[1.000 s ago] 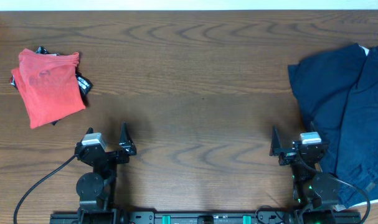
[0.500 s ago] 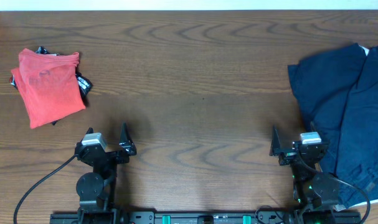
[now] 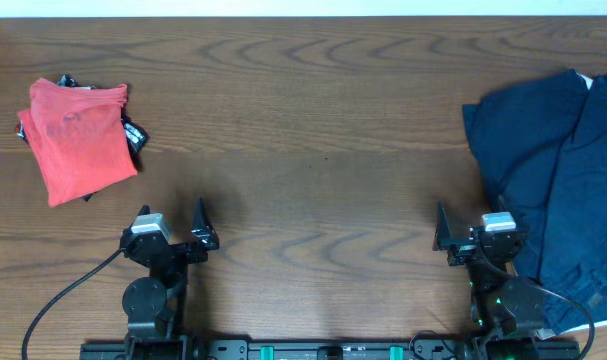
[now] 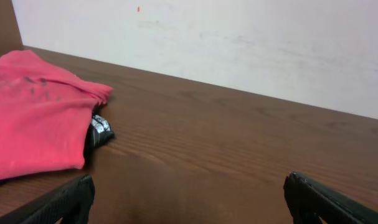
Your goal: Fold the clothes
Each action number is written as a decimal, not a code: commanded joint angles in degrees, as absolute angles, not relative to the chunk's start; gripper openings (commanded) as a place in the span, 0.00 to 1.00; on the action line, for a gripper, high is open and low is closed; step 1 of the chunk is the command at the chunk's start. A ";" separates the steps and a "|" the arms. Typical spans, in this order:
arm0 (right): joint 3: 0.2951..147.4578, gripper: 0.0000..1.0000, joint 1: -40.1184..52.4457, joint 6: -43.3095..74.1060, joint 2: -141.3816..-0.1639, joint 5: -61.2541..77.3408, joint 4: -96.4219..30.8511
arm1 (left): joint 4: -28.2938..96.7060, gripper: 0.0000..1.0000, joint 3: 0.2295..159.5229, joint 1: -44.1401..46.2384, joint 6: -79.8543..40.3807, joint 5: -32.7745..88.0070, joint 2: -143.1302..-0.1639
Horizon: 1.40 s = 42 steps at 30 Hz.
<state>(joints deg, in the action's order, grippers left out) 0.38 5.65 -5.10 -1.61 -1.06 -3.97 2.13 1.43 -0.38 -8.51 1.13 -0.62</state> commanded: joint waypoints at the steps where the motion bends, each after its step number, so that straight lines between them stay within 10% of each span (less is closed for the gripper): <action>1: 0.32 0.99 6.79 -5.85 -1.78 -0.78 -4.10 | 4.01 0.98 0.23 -0.80 -7.53 0.38 -0.23; 26: 9.08 0.99 6.76 5.32 -5.15 -10.00 -15.79 | 12.03 0.98 13.23 -0.80 -9.30 0.84 -12.32; 42: 34.74 0.99 -0.03 5.28 -46.74 -6.98 -28.67 | 34.48 0.98 42.54 -0.80 -9.26 0.82 -42.17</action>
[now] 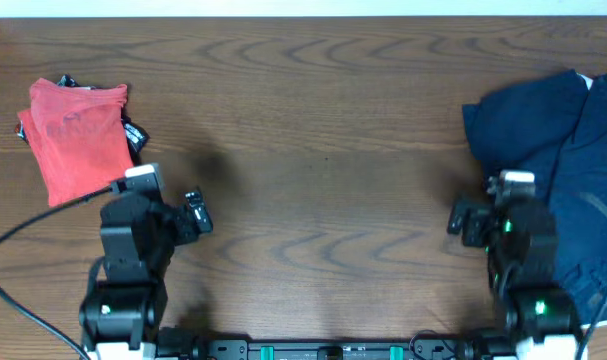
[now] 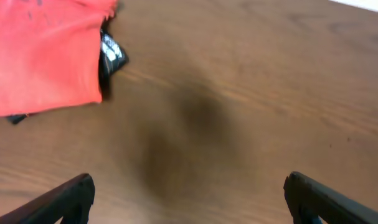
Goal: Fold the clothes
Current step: 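Reach the right gripper into the navy pile and grasp the shorts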
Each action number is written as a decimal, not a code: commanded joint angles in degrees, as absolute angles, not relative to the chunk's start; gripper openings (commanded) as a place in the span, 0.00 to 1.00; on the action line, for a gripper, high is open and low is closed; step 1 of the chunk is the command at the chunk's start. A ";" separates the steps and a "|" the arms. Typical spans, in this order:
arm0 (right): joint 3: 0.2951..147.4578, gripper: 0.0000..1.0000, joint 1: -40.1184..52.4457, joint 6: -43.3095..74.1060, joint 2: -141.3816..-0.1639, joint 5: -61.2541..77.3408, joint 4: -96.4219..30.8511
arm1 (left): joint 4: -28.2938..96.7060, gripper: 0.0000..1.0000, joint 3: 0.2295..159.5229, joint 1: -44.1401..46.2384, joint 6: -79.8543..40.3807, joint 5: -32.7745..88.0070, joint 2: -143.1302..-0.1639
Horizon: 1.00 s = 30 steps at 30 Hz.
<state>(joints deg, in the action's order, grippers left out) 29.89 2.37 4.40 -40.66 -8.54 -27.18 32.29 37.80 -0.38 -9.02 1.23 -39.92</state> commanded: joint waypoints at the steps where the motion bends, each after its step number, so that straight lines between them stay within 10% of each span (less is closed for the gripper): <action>1: 37.04 0.99 -1.19 5.26 -50.11 -5.76 -29.87 | 36.12 0.98 44.14 -0.80 -9.26 0.82 -43.27; 30: 44.88 0.99 -41.34 20.53 -83.02 -12.78 -15.16 | 40.34 0.98 47.70 -0.80 -9.28 0.84 -45.67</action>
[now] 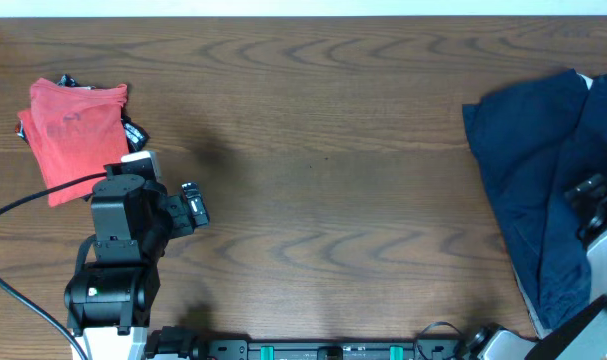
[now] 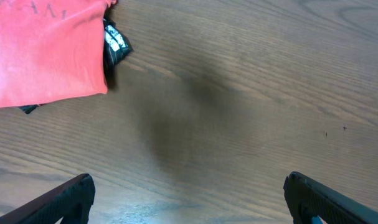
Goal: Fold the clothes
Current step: 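Reach the right gripper into the navy pile and grasp the shorts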
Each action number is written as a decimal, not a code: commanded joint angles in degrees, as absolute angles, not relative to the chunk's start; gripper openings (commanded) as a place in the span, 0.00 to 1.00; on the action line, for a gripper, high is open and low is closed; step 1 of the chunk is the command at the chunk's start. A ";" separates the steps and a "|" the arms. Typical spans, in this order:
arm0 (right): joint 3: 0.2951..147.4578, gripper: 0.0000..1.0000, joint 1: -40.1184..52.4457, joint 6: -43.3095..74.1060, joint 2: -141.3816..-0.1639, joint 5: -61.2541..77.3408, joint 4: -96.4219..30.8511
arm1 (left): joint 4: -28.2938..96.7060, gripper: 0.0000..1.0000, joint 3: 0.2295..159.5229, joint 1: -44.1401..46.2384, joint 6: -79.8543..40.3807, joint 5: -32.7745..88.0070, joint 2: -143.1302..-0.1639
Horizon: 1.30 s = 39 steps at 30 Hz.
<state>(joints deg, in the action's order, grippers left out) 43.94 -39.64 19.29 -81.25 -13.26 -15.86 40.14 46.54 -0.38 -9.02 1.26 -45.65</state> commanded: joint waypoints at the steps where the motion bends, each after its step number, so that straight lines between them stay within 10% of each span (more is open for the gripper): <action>1: 44.88 0.99 -42.09 20.53 -83.92 -12.08 -14.63 | 40.34 0.98 47.70 -0.80 -9.28 0.84 -45.67; 13: 44.88 0.79 -44.84 17.96 -94.61 -2.37 -6.70 | 40.47 0.98 47.70 -0.80 -9.28 0.82 -45.67; 22: 44.91 0.02 -44.82 16.45 -93.76 7.51 -0.49 | 40.47 0.98 47.70 -0.80 -9.28 0.82 -45.67; 39: 52.86 0.01 -39.77 16.71 -79.96 46.35 1.83 | 40.49 0.98 47.70 -0.80 -9.28 0.82 -45.67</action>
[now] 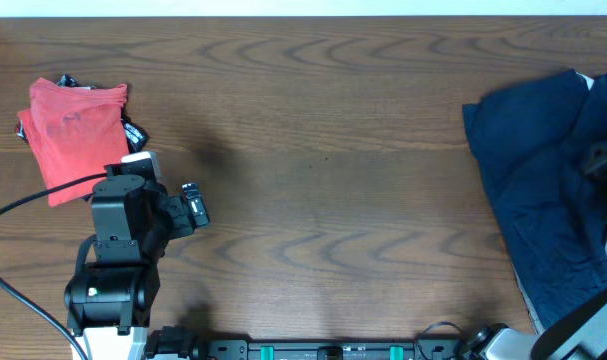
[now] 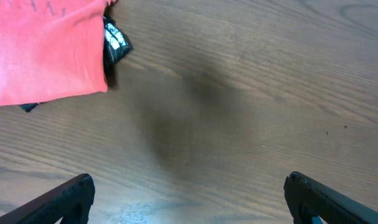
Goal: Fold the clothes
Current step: 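Reach the right gripper into the navy pile and grasp the shorts, then drag the navy shorts with the right gripper to the table center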
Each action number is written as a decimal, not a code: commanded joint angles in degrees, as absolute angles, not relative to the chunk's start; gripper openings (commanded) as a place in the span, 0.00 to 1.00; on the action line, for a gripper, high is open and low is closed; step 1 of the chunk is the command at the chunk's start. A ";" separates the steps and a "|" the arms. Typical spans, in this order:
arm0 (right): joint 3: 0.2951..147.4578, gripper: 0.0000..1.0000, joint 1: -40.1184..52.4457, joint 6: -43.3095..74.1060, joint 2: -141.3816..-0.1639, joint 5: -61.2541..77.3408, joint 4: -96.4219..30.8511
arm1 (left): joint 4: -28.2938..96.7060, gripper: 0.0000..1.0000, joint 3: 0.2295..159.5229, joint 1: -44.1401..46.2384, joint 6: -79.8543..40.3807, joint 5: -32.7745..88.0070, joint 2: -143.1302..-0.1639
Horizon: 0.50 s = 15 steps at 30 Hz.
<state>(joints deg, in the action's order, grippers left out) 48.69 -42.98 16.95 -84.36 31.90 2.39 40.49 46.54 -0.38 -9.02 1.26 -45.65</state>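
A folded red garment (image 1: 78,135) lies at the table's far left, with a black printed piece (image 1: 133,133) sticking out from under its right edge. The left wrist view shows the red garment (image 2: 45,50) and the black piece (image 2: 116,43) at upper left. My left gripper (image 1: 168,190) hangs open above bare wood just right of them, its fingertips (image 2: 70,199) wide apart with nothing between. A crumpled navy clothes pile (image 1: 543,180) covers the right side. My right gripper (image 1: 605,165) is over that pile at the frame's edge, its jaws hidden.
The wooden table (image 1: 323,150) stretches between the two heaps. The left arm's cable (image 1: 33,215) trails off to the front left. A pale wall edge (image 1: 303,8) borders the far side.
My right gripper has shifted a little farther back over the navy pile, near the right frame edge. The left arm and both heaps of clothes are unchanged.
Both arms first sat low at the front edge with open grippers pointing away. Then both were raised, the left beside the red garment, the right at the navy pile's edge. After that the right arm was over the navy pile and has stayed there.
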 commanded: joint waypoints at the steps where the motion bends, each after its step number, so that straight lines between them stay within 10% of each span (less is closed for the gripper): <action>1: 53.78 0.01 -38.04 16.67 -78.52 48.51 0.40 | 40.49 0.98 47.70 -0.80 -9.28 0.82 -45.67; 15: 54.30 0.01 -4.32 11.99 -75.22 34.41 -23.24 | 40.51 0.98 47.70 -0.80 -9.28 0.84 -45.67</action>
